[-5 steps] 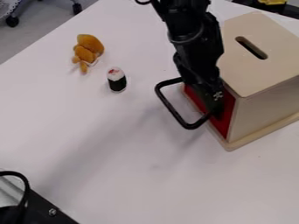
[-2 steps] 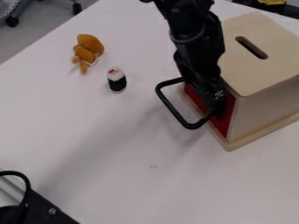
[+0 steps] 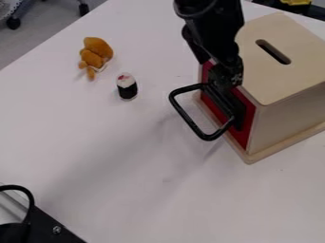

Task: Close the drawer

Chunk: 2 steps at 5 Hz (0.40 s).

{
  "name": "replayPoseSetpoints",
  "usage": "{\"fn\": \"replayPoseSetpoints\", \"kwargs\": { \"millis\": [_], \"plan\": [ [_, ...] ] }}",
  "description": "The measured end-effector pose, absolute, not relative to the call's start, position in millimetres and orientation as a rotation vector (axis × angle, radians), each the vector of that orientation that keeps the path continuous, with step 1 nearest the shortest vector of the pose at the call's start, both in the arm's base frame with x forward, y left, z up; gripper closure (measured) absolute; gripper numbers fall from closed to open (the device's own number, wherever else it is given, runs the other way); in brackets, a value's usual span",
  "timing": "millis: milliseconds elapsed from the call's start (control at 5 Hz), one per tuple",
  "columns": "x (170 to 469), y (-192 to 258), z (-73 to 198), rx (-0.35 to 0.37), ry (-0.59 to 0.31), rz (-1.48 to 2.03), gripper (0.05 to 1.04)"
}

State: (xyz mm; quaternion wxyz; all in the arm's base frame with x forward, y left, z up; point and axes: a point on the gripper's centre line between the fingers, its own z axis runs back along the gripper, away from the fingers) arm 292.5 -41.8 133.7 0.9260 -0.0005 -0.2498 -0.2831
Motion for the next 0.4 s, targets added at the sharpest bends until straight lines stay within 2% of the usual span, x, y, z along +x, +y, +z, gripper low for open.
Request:
{"fn": "replayPoseSetpoints", "kwargs": {
  "millis": [200, 400],
  "plan": [
    [282.2, -36.2, 156.4, 0.037, -0.544, -0.556, 0.085],
    [281.3, -36.1, 159.7, 0.042, -0.554, -0.557, 0.085]
  ]
}}
